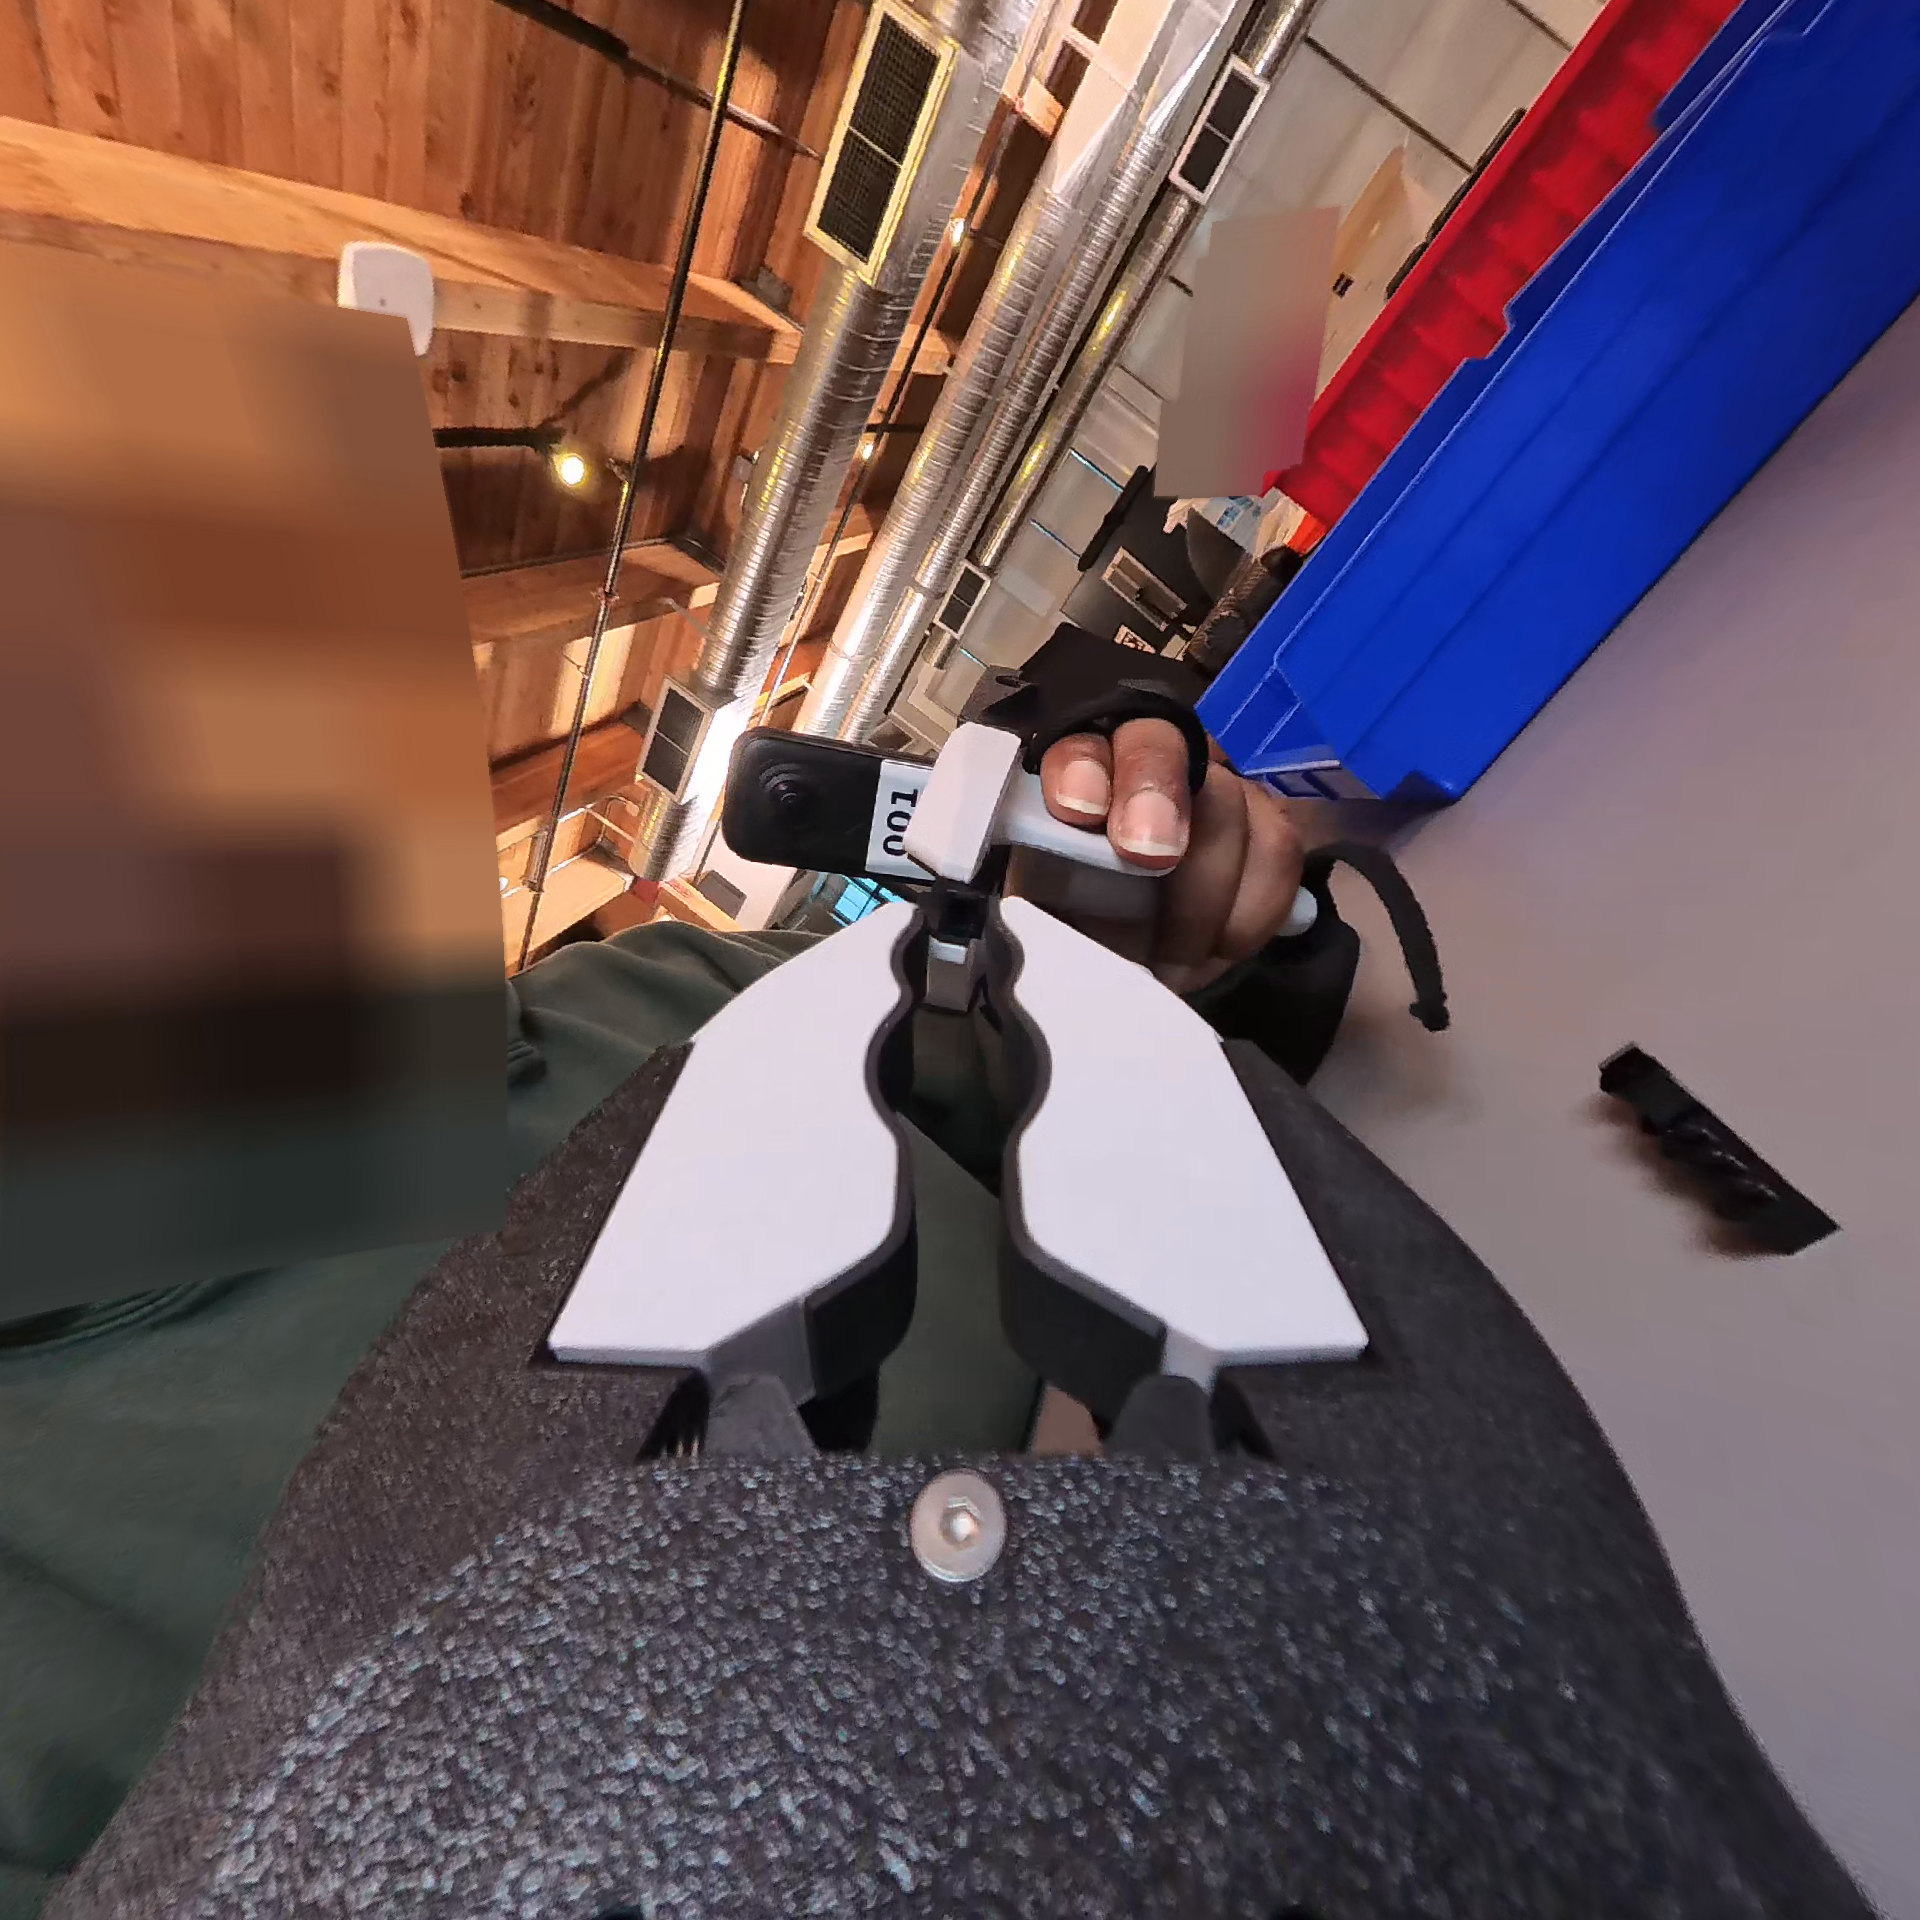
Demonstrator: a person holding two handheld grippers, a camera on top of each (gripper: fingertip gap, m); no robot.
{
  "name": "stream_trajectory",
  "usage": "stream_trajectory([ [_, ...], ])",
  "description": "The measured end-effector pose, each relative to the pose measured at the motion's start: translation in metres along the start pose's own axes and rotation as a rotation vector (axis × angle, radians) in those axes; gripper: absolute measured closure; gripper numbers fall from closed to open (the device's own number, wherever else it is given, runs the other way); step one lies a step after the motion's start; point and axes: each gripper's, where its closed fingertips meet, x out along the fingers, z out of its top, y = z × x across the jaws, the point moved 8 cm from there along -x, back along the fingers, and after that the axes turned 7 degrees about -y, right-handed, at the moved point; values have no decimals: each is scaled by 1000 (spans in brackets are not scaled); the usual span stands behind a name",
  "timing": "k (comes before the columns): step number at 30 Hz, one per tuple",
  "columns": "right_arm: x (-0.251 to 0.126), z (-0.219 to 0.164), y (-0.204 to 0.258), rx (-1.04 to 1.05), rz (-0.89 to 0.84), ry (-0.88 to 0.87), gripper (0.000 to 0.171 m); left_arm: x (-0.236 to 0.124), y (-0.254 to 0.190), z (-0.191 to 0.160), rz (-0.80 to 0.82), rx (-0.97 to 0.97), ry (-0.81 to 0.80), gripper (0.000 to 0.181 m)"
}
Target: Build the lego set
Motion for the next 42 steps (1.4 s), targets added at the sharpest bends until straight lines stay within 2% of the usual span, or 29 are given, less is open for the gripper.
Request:
stream_trajectory([
  [27, 7, 3, -4, -187, -175, -28, 164, -11, 14, -10, -16, 14, 87, 173],
  [42, 10, -3, -6, 115, 83, -65, 164, -12, 7, 4, -8, 37, -13, 173],
])
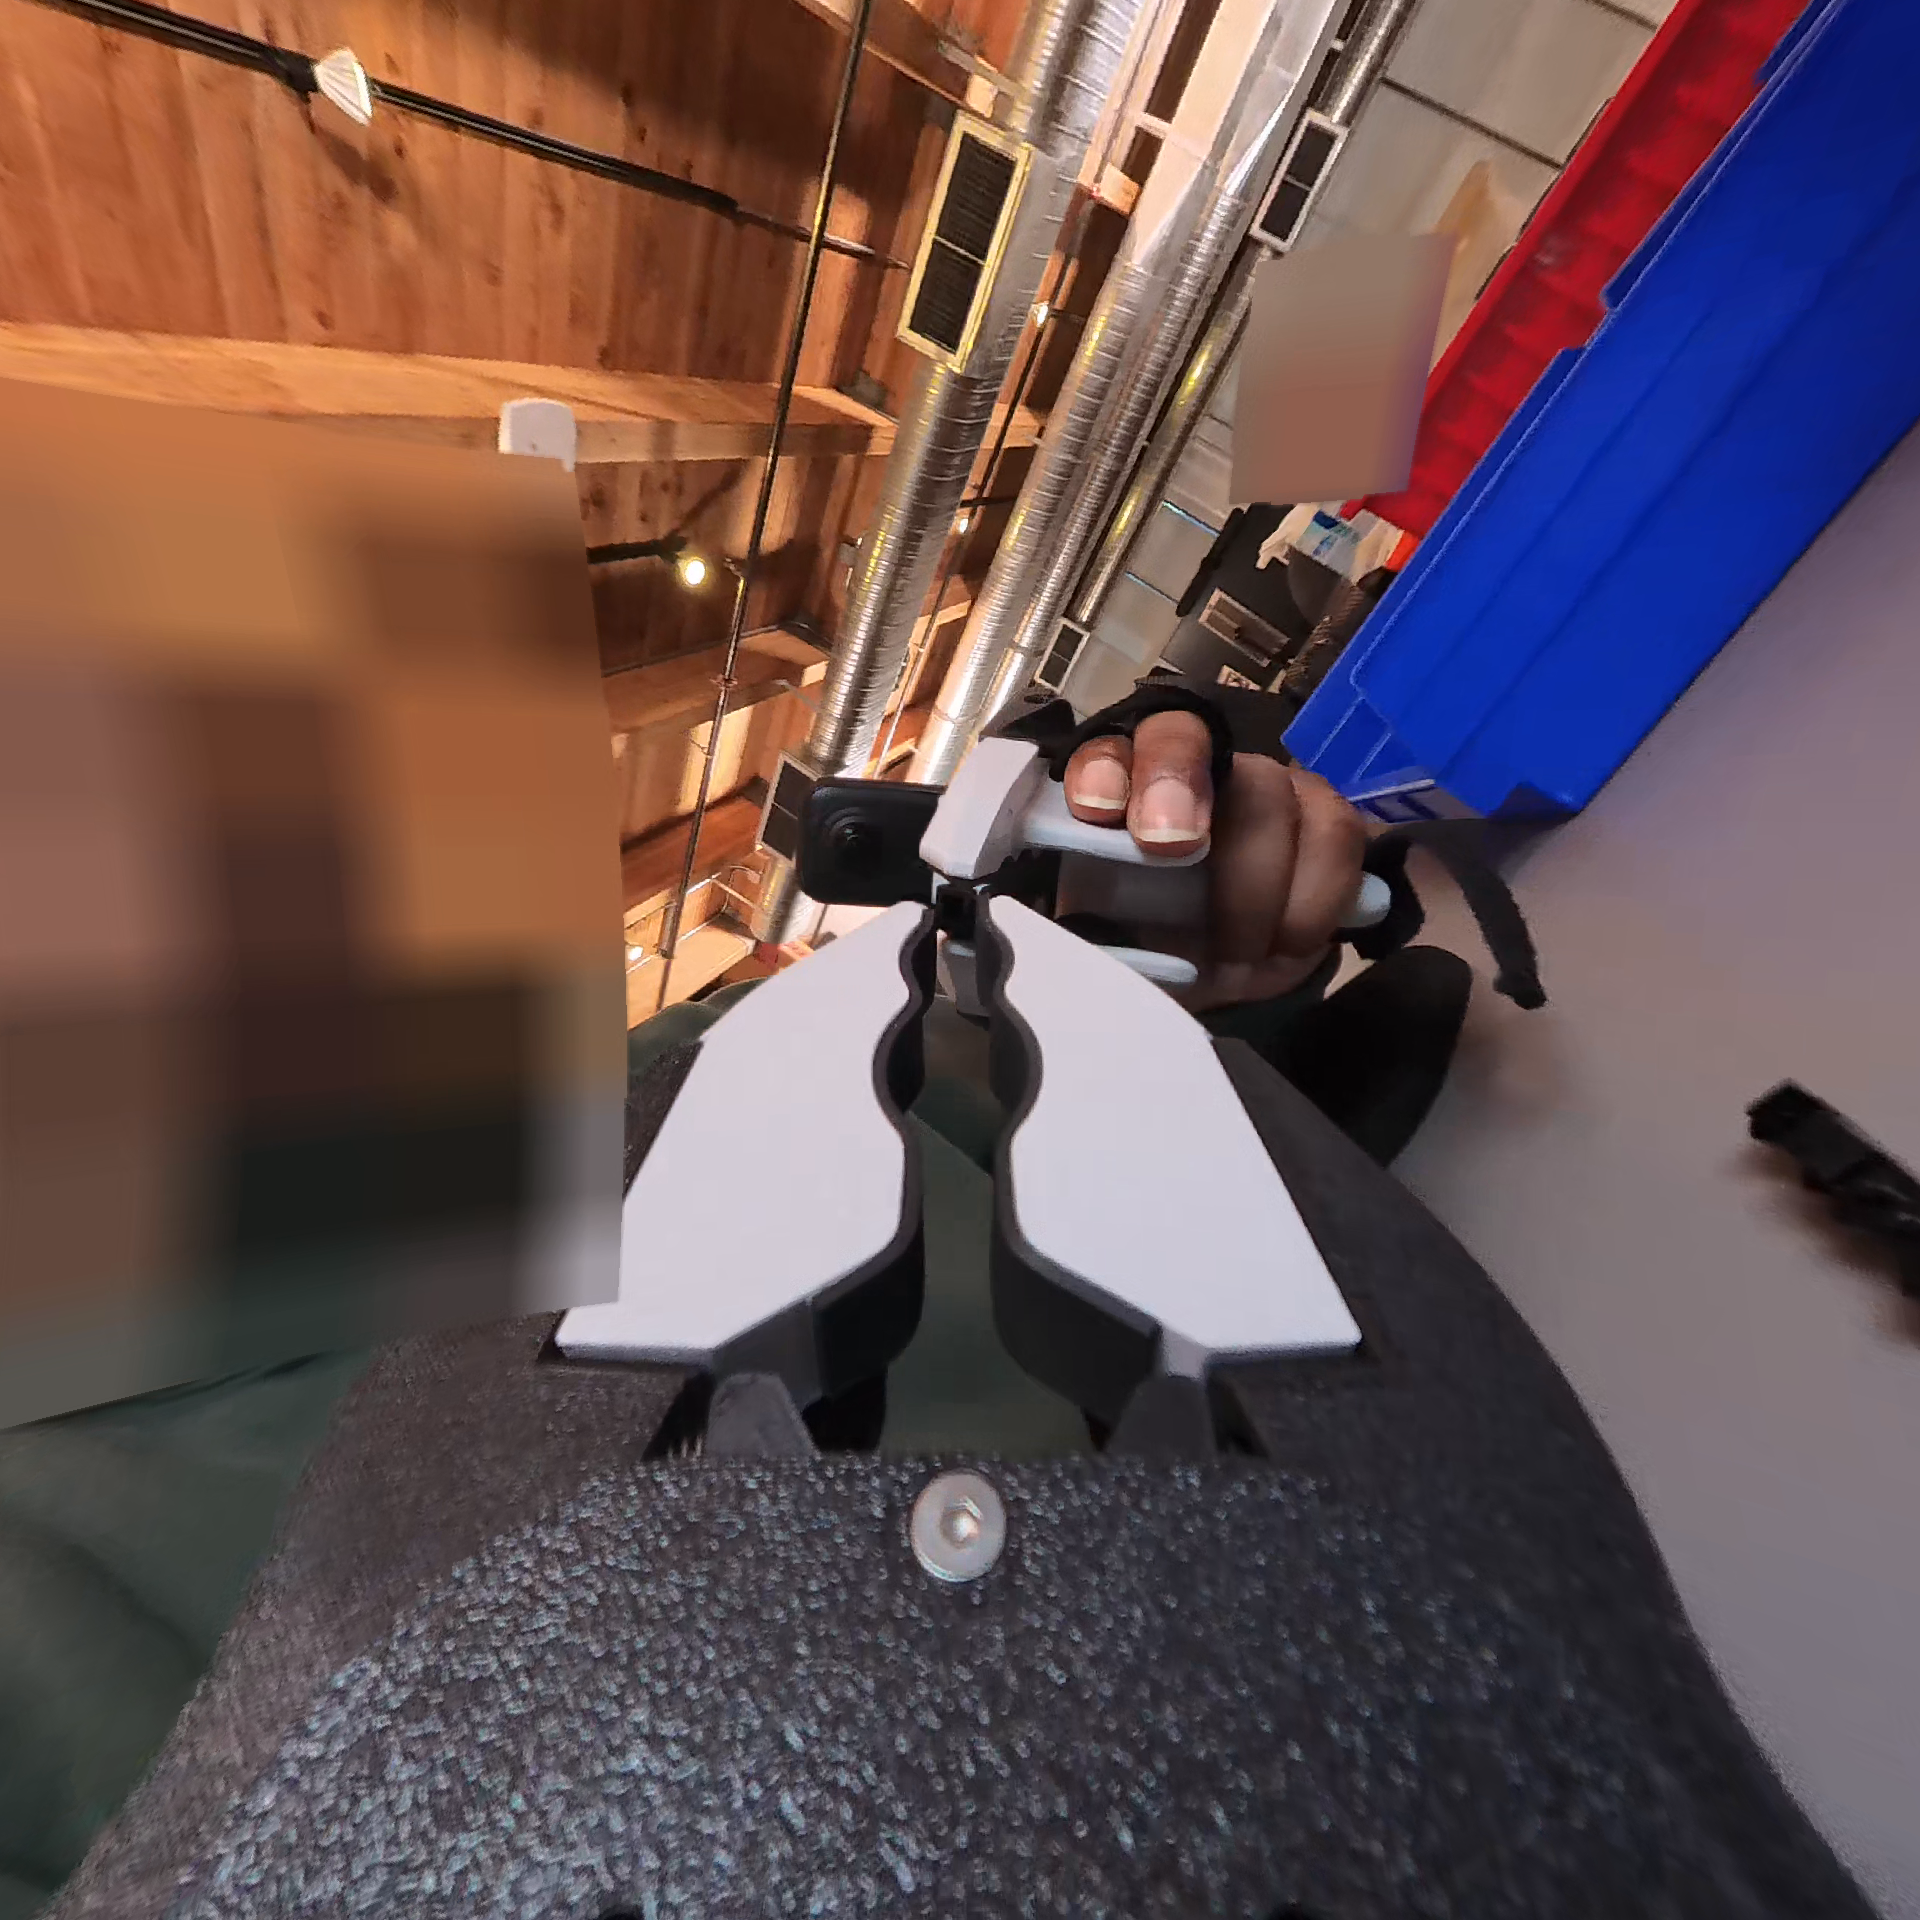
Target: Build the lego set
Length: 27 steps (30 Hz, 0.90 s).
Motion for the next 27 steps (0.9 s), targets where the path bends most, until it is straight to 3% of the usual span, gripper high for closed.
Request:
stream_trajectory([
  [4, -3, 2, -3, -48, -89, 2, 156, -1, 2, -4, -4, 9, 40, 173],
  [11, -6, 7, 10, -398, -294, 70, 158, -1, 4, -12, 1, 29, 125, 173],
  [27, -4, 2, 3, -187, -173, 39, 162, 0, -1, -7, -27, 47, 94, 173],
])
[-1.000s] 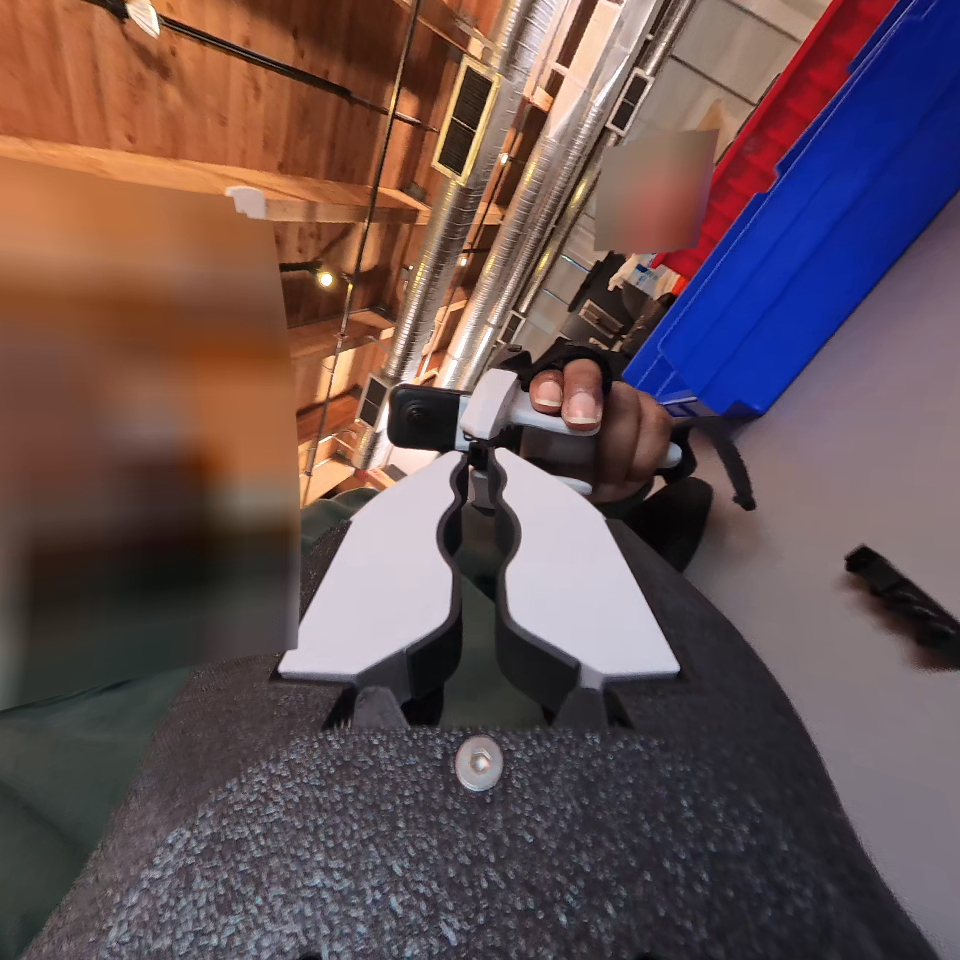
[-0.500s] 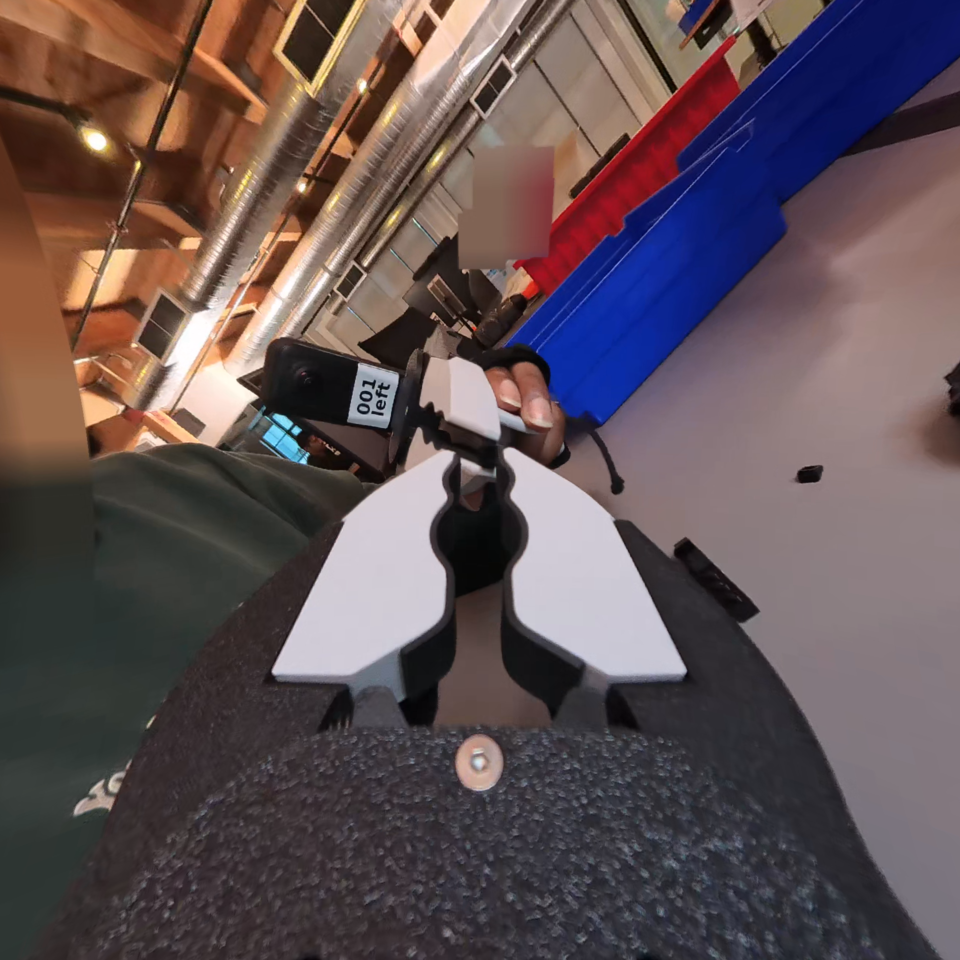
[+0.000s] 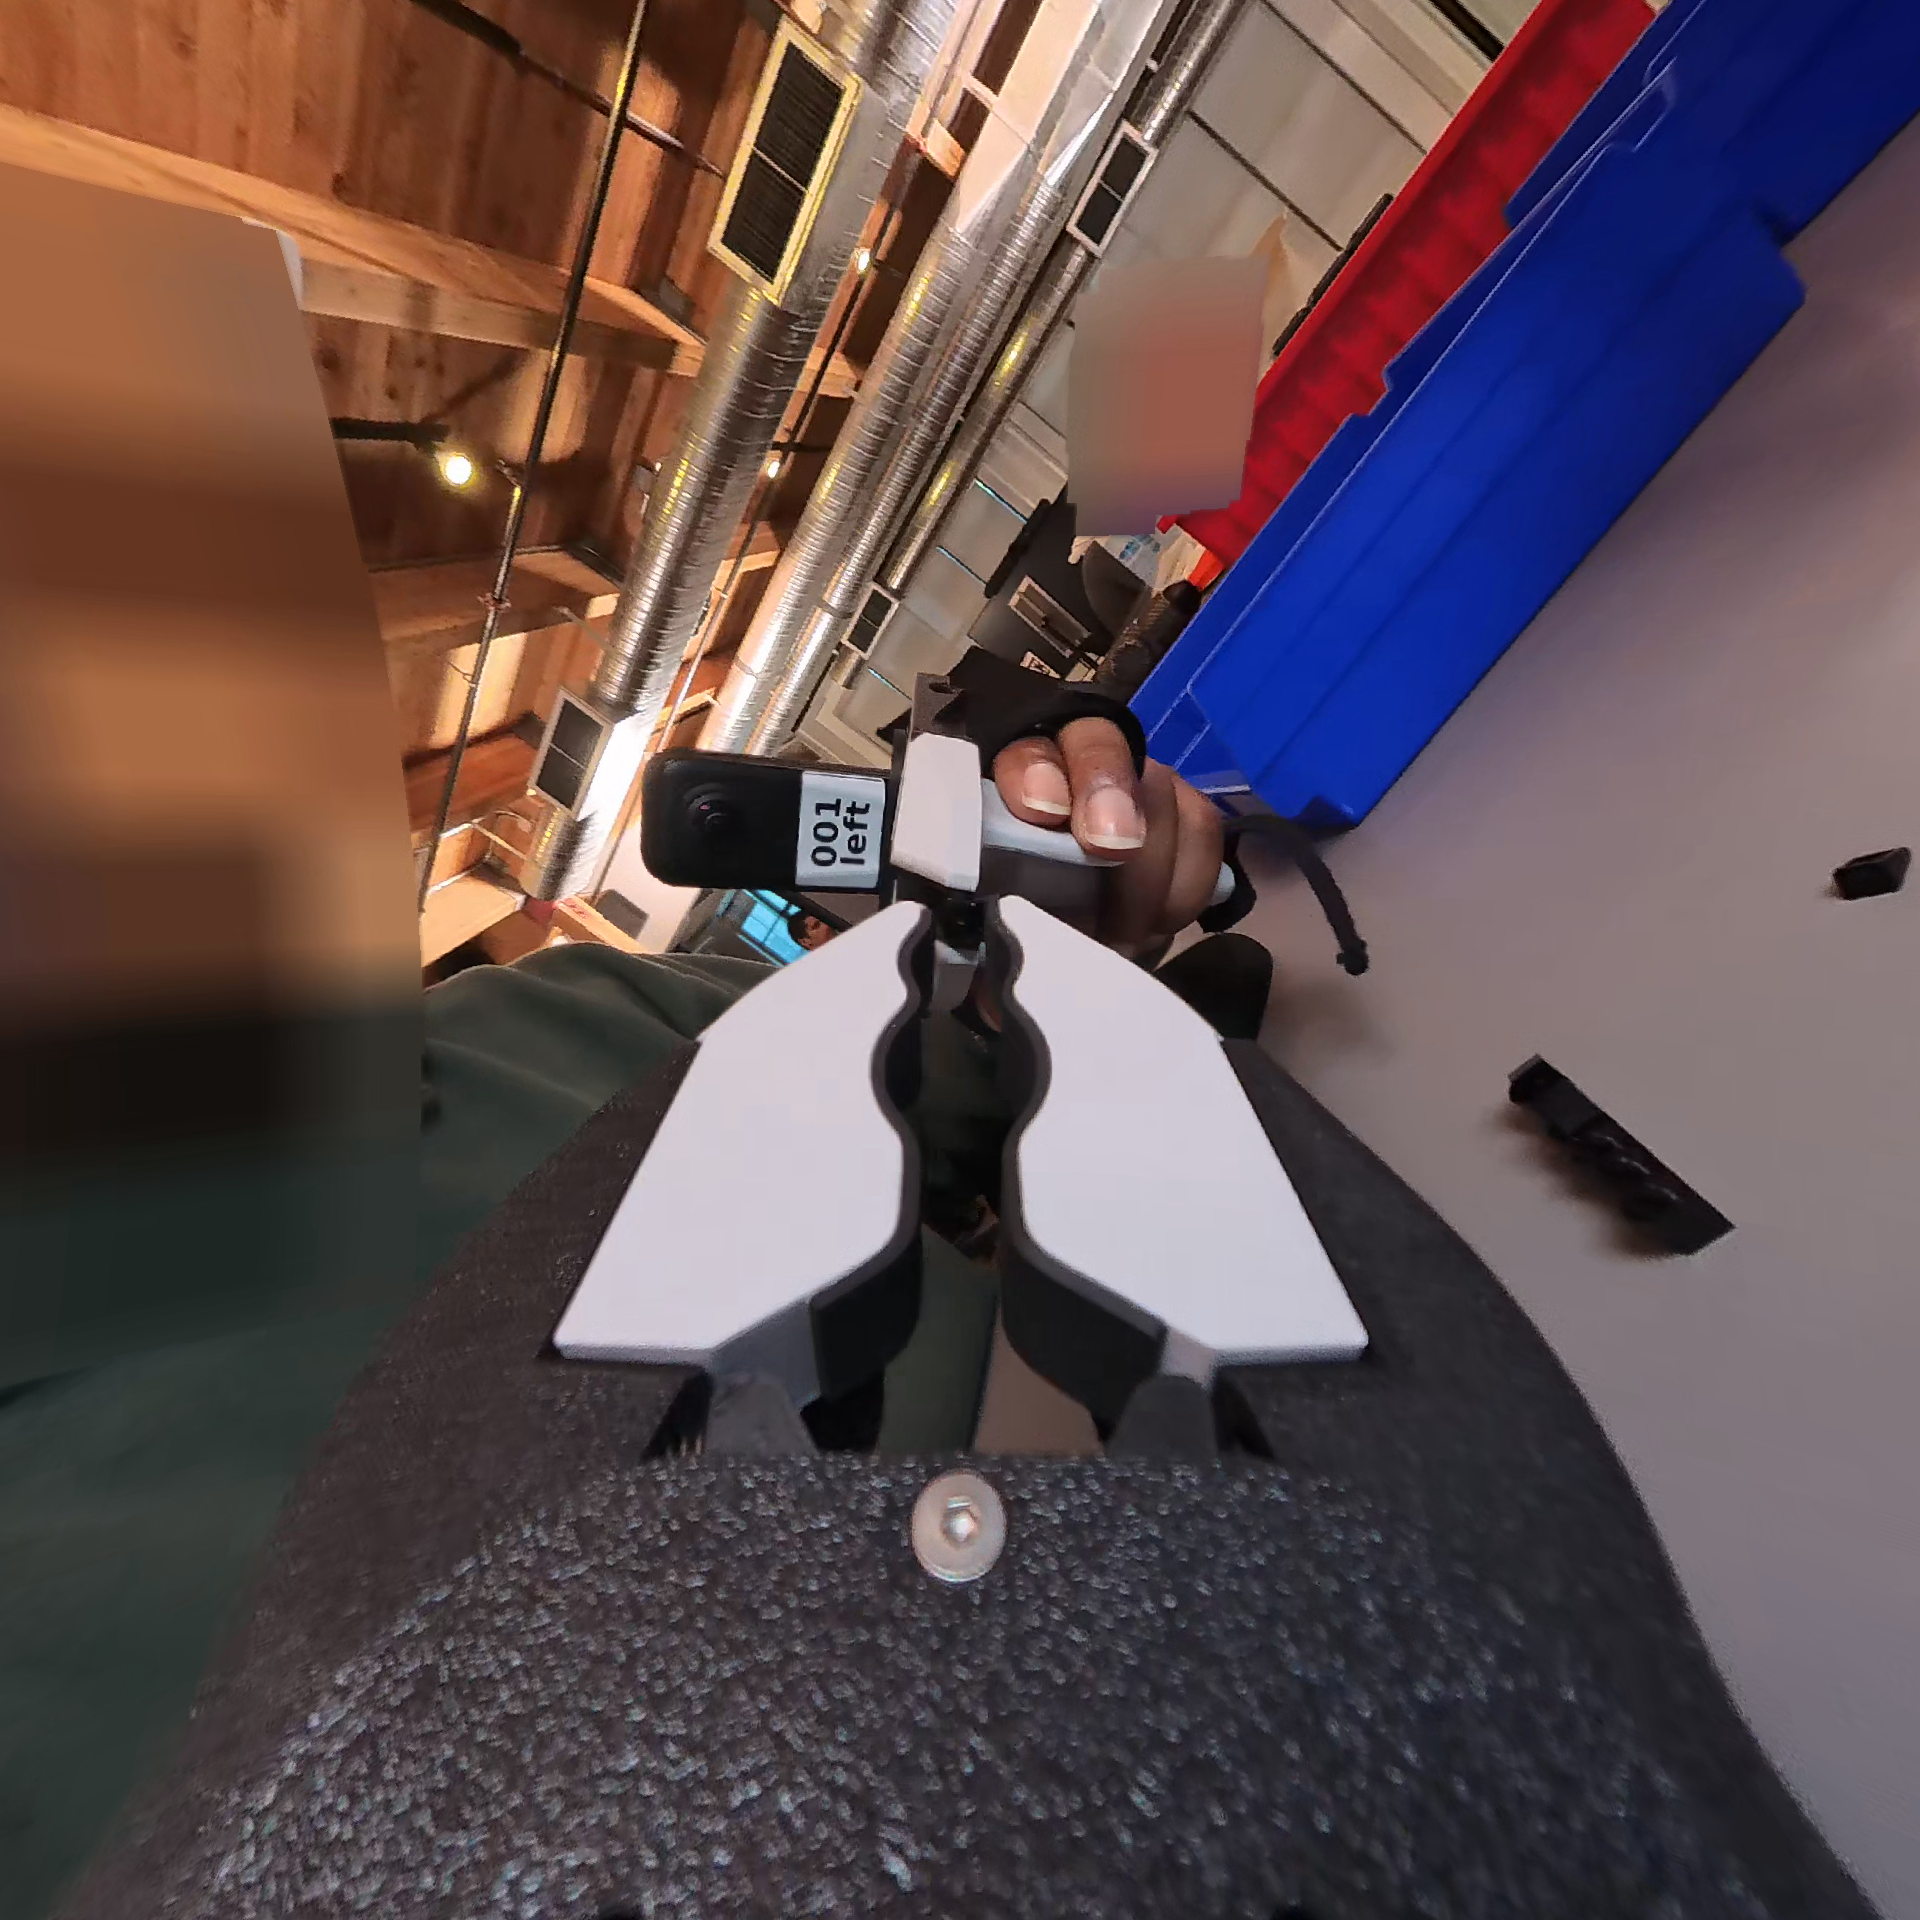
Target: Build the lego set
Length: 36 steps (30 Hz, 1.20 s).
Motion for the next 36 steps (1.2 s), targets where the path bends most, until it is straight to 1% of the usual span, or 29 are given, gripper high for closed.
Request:
stream_trajectory([
  [2, 1, -1, -1, 0, 2, 11, 158, 1, -1, -1, -1, 18, 17, 174],
  [7, 3, -2, -1, -41, -24, 24, 162, 2, -3, 0, 2, 38, 28, 174],
  [15, 2, -2, -3, 33, 8, 18, 165, 1, -5, 0, 11, 54, 11, 174],
  [19, 1, -3, -2, 99, 57, 19, 165, 0, -4, 1, 20, 68, 7, 166],
  [25, 3, -5, -3, 122, 65, 32, 165, 0, -8, 3, 2, 104, -4, 172],
  [33, 3, -7, -4, 148, 83, 50, 165, -2, -9, 4, -24, 95, 6, 173],
  [34, 3, -7, -3, 131, 81, 48, 163, -2, -8, 4, -21, 90, 7, 173],
  [36, 3, -4, 0, 65, 62, 45, 149, -3, -5, 3, -10, 80, 14, 173],
])
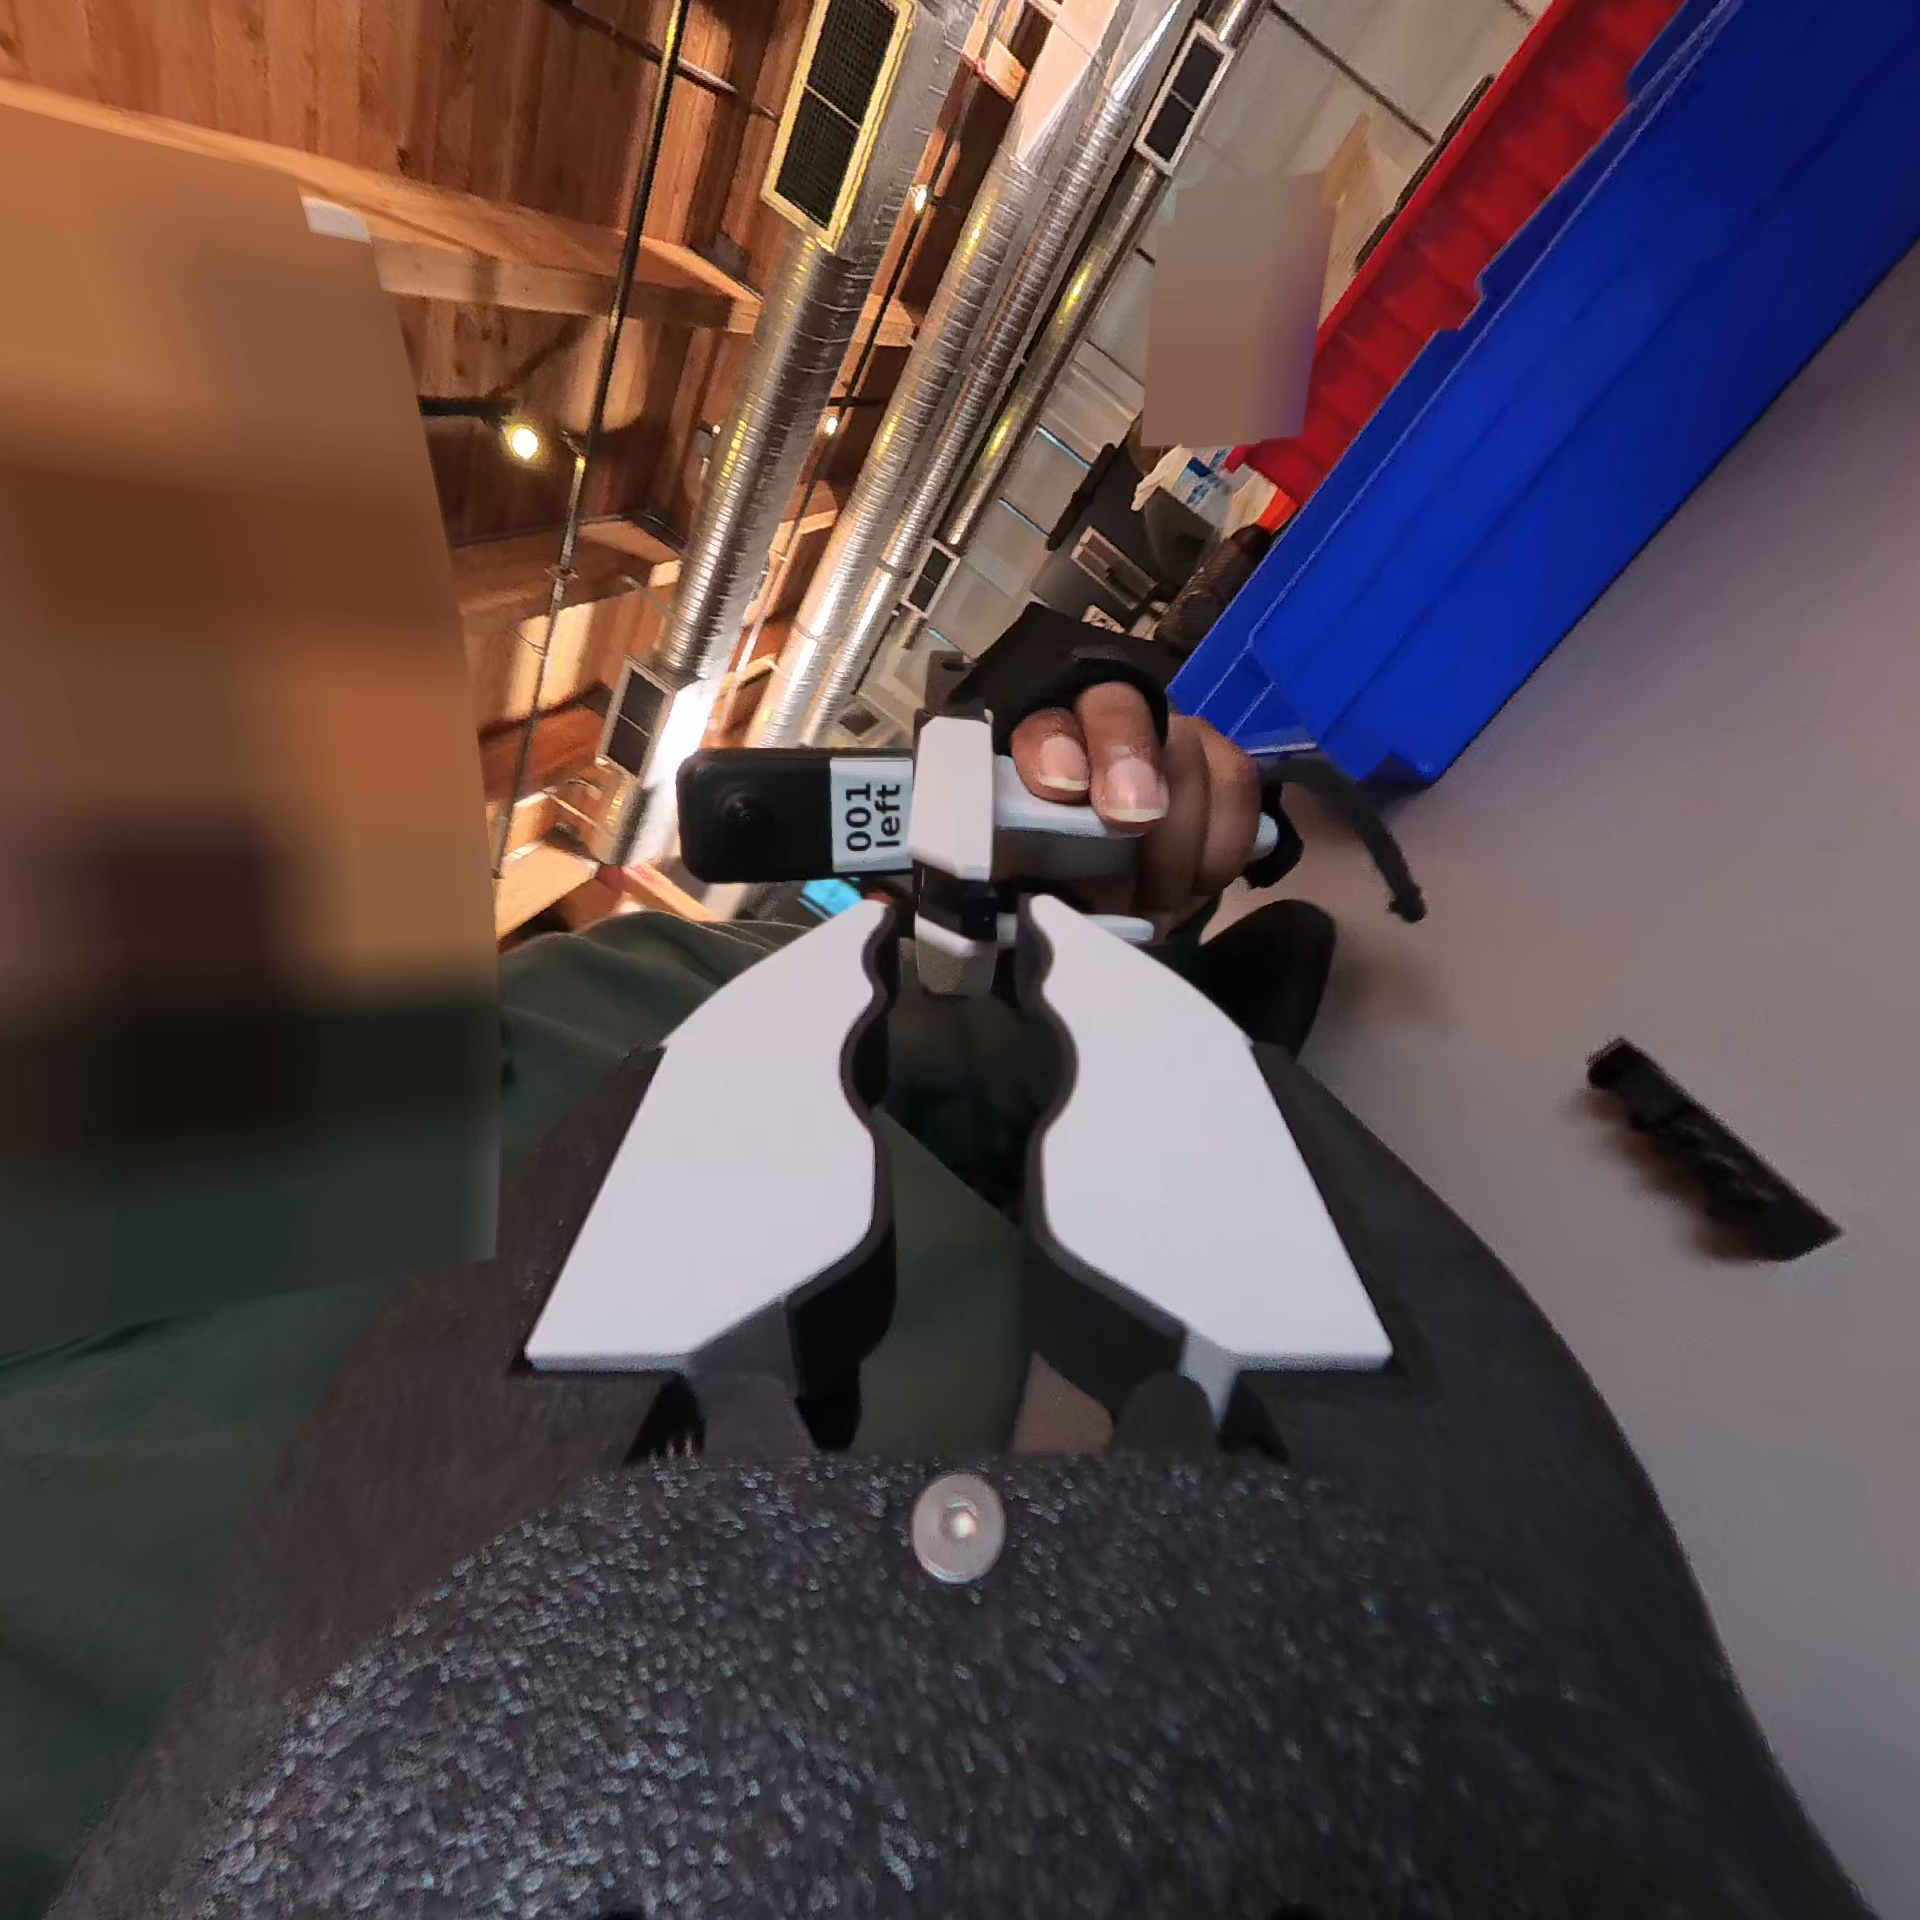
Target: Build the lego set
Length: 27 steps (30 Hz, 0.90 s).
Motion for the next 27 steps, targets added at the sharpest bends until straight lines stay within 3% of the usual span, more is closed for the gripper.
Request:
stream_trajectory([
  [4, -6, 7, 8, -285, -142, 50, 148, -4, 6, -3, -20, -95, -4, 173],
  [11, -8, -6, 14, -847, -382, 359, 157, 2, -1, -21, -176, -268, 104, 173],
  [17, -5, -18, 5, -945, -451, 485, 160, 6, -10, -29, -249, -271, 174, 173],
  [27, -5, -23, 2, -976, -461, 538, 163, 7, -15, -34, -295, -293, 195, 173],
])
